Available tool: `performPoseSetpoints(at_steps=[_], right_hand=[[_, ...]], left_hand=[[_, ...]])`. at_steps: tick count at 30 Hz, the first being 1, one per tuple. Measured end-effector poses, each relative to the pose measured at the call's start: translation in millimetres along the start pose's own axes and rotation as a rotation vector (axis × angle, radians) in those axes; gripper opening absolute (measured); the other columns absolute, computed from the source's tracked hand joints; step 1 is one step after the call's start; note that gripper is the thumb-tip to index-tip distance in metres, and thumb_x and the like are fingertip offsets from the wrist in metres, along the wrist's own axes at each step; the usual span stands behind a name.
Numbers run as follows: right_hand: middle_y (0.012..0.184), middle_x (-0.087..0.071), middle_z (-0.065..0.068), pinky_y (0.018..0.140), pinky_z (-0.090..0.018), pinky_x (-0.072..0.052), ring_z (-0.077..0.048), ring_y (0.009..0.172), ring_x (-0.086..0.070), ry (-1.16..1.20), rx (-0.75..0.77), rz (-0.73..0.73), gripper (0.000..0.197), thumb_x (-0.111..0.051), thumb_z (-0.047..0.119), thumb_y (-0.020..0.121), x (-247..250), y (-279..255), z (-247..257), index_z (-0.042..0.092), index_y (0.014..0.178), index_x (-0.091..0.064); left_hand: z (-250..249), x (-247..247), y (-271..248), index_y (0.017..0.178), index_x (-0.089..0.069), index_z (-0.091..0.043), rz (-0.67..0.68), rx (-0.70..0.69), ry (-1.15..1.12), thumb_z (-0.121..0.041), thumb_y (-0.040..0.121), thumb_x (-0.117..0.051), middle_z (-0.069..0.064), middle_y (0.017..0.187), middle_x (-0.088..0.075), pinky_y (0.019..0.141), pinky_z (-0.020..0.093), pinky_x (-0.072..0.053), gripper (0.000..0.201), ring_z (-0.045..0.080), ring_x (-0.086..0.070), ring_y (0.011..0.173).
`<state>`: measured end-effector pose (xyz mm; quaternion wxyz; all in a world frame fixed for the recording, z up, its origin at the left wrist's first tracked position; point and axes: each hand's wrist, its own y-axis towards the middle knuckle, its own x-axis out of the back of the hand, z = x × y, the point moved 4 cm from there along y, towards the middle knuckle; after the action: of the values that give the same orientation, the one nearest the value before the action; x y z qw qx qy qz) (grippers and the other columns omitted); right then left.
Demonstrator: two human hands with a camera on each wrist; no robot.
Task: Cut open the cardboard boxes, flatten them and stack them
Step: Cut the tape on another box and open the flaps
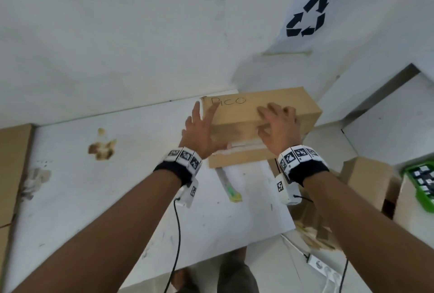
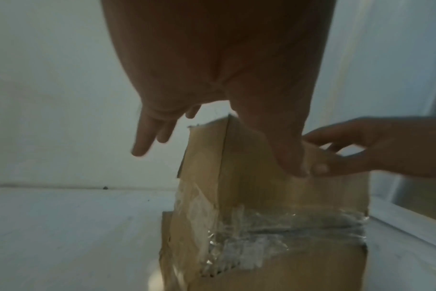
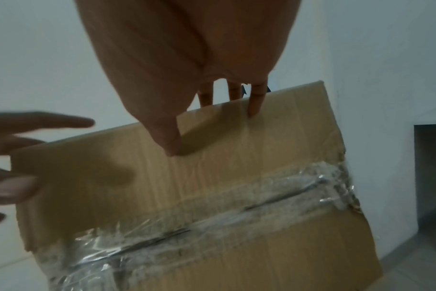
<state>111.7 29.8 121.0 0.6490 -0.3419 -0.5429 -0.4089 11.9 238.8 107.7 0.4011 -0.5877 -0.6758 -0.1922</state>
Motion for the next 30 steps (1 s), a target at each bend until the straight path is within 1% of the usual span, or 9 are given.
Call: performPoseSetpoints(at_steps=[3, 5, 7, 9, 15, 20, 24, 26, 30], right_hand=[[0.151, -0.046, 0.001, 0.106, -0.049, -0.037, -0.034, 0.131, -0.036, 0.167, 0.039, -0.041, 0.054, -0.072, 0.036, 0.088, 13, 7, -22, 0.027, 0.138, -0.055], [0.151, -0.041, -0.006, 0.109, -0.051, -0.034, -0.037, 0.134, -0.035, 0.203, -0.127, -0.163, 0.066, -0.078, 0.047, 0.079, 23, 13, -52, 0.026, 0.138, -0.054], [0.159, -0.027, -0.009, 0.113, -0.054, -0.030, -0.036, 0.143, -0.028, 0.312, -0.407, -0.149, 0.099, -0.082, 0.062, 0.069, 22, 18, -86, 0.030, 0.150, -0.035], [0.160, -0.029, -0.006, 0.117, -0.051, -0.033, -0.033, 0.145, -0.033, 0.637, -0.503, -0.042, 0.115, -0.085, 0.061, 0.065, 9, 24, -101, 0.035, 0.155, -0.018], [0.134, -0.056, 0.002, 0.099, -0.031, -0.045, -0.015, 0.116, -0.057, 0.924, -0.269, -0.200, 0.094, -0.083, 0.031, 0.082, 50, 48, -63, 0.034, 0.152, -0.019], [0.130, -0.055, 0.006, 0.099, -0.031, -0.049, -0.012, 0.114, -0.057, 0.894, 0.046, -0.181, 0.066, -0.082, 0.036, 0.076, 97, 73, 44, 0.019, 0.131, -0.051], [0.138, -0.048, 0.004, 0.105, -0.027, -0.041, -0.012, 0.121, -0.052, 0.842, 0.306, 0.101, 0.060, -0.083, 0.029, 0.080, 68, 67, 166, 0.016, 0.133, -0.057], [0.149, -0.043, -0.005, 0.113, -0.030, -0.033, -0.022, 0.134, -0.046, 0.656, 0.341, 0.250, 0.065, -0.079, 0.032, 0.085, 28, 51, 215, 0.018, 0.142, -0.051], [0.166, -0.011, -0.014, 0.116, -0.049, -0.035, -0.040, 0.144, -0.034, 0.202, 0.312, 0.729, 0.093, -0.073, 0.052, 0.085, -93, -29, 267, 0.022, 0.157, -0.023]], left_hand=[[-1, -9, 24, 0.160, -0.023, -0.042, -0.003, -0.010, -0.123, -0.045, 0.083, -0.082, 0.017, 0.170, -0.002, 0.116, 0.048, -0.036, 0.097, 0.041, -0.032, 0.149], [4, -11, 30, 0.158, -0.029, -0.041, -0.030, -0.028, -0.209, -0.036, 0.087, -0.079, 0.014, 0.168, -0.018, 0.119, 0.047, -0.036, 0.087, 0.035, -0.037, 0.147], [9, -9, 34, 0.157, -0.033, -0.037, -0.054, -0.039, -0.291, -0.030, 0.088, -0.080, 0.005, 0.159, -0.035, 0.114, 0.045, -0.043, 0.084, 0.029, -0.048, 0.136], [12, -6, 38, 0.157, -0.036, -0.033, -0.073, -0.017, -0.331, -0.026, 0.088, -0.080, 0.000, 0.146, -0.047, 0.106, 0.035, -0.046, 0.081, 0.025, -0.054, 0.128], [18, 66, 28, 0.140, -0.050, -0.046, -0.272, 0.042, -0.498, -0.029, 0.083, -0.086, 0.001, 0.134, -0.055, 0.087, 0.041, -0.062, 0.070, 0.023, -0.066, 0.109], [71, 149, -45, 0.137, -0.056, -0.026, -0.382, 0.196, -0.599, -0.032, 0.085, -0.083, 0.004, 0.124, -0.061, 0.058, 0.034, -0.062, 0.059, 0.020, -0.069, 0.097], [158, 158, -143, 0.130, -0.056, -0.008, -0.417, 0.504, -0.742, -0.046, 0.071, -0.081, 0.017, 0.118, -0.067, 0.060, 0.038, -0.063, 0.074, 0.027, -0.074, 0.087], [202, 134, -192, 0.127, -0.057, -0.001, -0.405, 0.679, -0.785, -0.053, 0.070, -0.079, 0.022, 0.112, -0.072, 0.057, 0.036, -0.061, 0.080, 0.031, -0.076, 0.082], [240, 50, -266, 0.126, -0.051, -0.004, 0.023, 0.936, -0.578, -0.060, 0.091, -0.066, 0.014, 0.096, -0.075, 0.044, 0.023, -0.042, 0.068, 0.030, -0.077, 0.071]])
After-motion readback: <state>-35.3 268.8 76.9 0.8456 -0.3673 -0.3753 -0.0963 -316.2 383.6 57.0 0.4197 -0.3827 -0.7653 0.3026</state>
